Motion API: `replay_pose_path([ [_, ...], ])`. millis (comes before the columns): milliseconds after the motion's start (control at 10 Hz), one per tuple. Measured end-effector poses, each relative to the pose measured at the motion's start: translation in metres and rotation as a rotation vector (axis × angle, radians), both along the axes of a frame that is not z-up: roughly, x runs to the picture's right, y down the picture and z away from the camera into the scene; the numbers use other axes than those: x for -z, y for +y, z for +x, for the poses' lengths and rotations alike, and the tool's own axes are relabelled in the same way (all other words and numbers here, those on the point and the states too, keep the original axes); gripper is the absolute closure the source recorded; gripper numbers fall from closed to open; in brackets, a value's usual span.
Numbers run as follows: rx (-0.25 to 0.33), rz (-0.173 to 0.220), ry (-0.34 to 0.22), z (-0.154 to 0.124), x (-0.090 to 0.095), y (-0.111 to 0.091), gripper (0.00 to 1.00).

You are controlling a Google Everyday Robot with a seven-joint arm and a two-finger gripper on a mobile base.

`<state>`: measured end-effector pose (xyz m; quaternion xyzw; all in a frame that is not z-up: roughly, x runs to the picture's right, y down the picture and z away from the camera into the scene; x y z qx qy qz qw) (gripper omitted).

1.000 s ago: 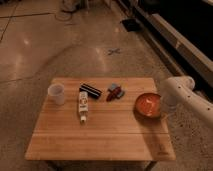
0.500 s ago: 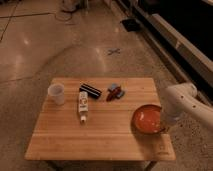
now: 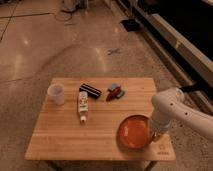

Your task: Drag the ceramic bowl in a circle

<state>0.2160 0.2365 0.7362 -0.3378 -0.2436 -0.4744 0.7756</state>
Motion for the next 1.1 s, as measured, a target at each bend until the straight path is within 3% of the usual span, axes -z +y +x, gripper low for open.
replay_pose_path([
  [200, 0.012, 0.040, -0.041, -0.034, -0.029, -0.016, 1.00],
  [400, 0.024, 0.076, -0.049, -0.050, -0.056, -0.032, 1.00],
  [600, 0.022, 0.127, -0.039, -0.062, -0.085, -0.063, 1.00],
  [900, -0.012, 0.211, 0.046, -0.036, -0.118, -0.119, 1.00],
  [1100, -0.028, 0.238, 0.102, -0.008, -0.127, -0.137, 1.00],
])
